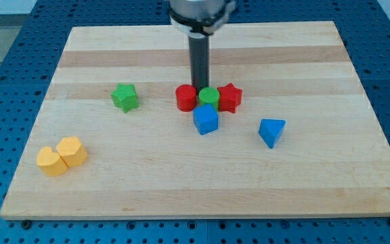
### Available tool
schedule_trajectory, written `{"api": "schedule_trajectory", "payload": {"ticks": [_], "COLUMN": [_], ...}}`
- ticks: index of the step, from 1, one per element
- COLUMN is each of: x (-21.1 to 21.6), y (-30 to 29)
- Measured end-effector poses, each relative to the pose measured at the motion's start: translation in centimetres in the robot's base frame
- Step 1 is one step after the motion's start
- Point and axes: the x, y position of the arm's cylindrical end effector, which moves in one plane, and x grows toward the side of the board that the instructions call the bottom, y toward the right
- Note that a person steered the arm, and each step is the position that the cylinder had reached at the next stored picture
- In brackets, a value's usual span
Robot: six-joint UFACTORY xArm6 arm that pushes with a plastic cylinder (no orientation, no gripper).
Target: Place the red circle above the yellow hexagon
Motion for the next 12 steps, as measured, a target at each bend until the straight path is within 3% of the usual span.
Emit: {"api": "schedule_trajectory", "payload": {"ticks": [1,2,3,4,6,9,11,12], "x": [2.7,2.9,0.5,-1.7,5.3,6.9,7.8,7.0], "y": [0.5,-3.1,0.7,-2.3,-16.0,-13.9,-20.4,-16.2]}}
